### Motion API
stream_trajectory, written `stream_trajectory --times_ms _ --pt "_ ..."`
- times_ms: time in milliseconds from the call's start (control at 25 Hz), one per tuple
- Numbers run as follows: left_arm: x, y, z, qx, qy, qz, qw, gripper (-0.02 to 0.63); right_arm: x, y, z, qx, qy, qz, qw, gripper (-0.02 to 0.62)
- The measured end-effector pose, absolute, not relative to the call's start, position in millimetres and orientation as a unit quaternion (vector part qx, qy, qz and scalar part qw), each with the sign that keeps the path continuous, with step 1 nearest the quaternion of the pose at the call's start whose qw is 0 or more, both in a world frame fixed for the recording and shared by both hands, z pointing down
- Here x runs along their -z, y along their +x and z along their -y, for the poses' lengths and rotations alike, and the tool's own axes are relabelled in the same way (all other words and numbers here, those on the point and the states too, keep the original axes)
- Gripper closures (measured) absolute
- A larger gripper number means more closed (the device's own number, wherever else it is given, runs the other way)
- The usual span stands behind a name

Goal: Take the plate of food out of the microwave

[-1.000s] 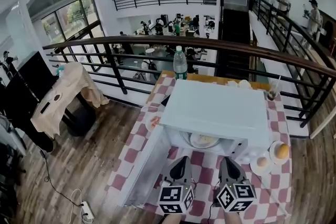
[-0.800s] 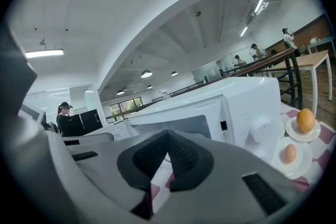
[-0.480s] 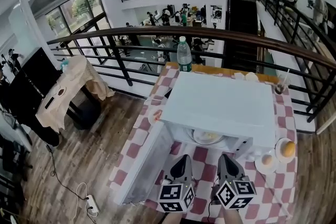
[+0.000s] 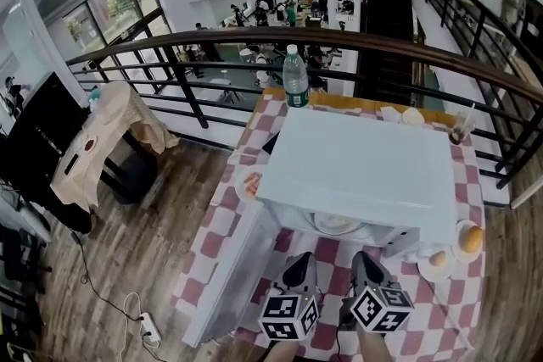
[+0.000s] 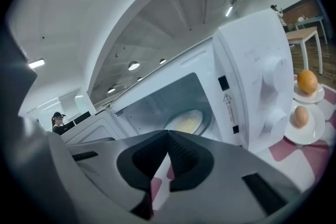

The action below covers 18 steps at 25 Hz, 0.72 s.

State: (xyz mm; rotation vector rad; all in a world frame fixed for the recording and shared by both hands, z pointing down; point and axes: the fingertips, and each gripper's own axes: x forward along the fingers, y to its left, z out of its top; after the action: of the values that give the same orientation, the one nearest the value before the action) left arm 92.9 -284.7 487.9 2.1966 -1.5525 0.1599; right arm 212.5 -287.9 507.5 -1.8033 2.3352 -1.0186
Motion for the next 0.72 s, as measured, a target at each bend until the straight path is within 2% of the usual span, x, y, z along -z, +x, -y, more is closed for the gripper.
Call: stream_trajectory --times_ms 240,520,600,720 --pt "-509.6 85.3 303.3 -0.053 0.789 0.553 0.263 0.597 -536.8 205.4 303.7 0.373 -0.579 -0.725 0.009 0.603" --pt "-529.9 82.2 319.3 -0.06 0.782 0.549 0.288 0.597 -548.1 202.9 318.5 0.377 -0.586 -0.717 -0.002 0.6" --pt "-534.9 81.9 323.2 -0.063 0.78 0.55 0.292 0.597 -551.1 203.2 321.7 0.381 -0.587 -0.715 -0.006 0.56" --pt "-544.3 82.8 328.1 -0.065 0.777 0.545 0.307 0.595 -554.7 202.8 327.3 0.386 -0.588 -0.71 -0.006 0.558"
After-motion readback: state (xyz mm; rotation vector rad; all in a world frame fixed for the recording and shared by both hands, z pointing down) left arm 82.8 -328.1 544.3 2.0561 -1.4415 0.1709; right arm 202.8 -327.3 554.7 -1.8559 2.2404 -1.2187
